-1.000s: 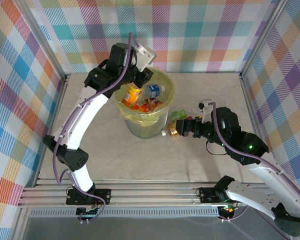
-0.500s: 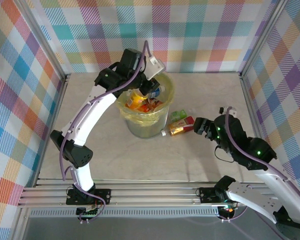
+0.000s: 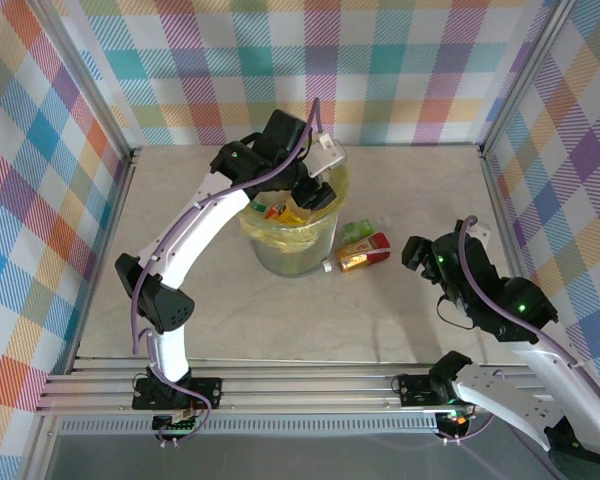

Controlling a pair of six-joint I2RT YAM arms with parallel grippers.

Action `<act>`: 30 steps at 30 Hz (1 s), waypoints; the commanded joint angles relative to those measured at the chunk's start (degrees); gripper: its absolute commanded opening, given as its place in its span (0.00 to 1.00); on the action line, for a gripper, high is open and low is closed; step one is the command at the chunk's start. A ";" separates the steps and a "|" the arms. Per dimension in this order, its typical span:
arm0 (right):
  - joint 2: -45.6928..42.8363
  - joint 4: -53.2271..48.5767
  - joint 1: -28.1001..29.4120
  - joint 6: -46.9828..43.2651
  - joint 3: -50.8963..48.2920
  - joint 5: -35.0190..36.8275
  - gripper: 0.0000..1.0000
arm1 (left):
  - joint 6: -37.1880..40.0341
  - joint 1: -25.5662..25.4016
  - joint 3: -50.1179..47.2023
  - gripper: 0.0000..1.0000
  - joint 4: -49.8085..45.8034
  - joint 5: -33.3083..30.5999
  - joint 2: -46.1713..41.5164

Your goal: Put the plastic bottles in the bin

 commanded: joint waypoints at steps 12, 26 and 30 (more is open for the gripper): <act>2.63 1.23 -5.12 -2.15 -0.40 -5.64 1.00 | -10.96 -0.39 -4.00 0.57 9.58 -0.56 1.19; 16.18 7.15 -30.81 -12.92 0.44 -28.31 1.00 | -19.89 -0.39 -7.69 0.64 10.97 -14.76 -8.58; 21.97 9.40 -37.85 -13.89 0.65 -32.68 1.00 | -23.46 -0.36 -13.94 0.81 13.03 -17.89 -15.24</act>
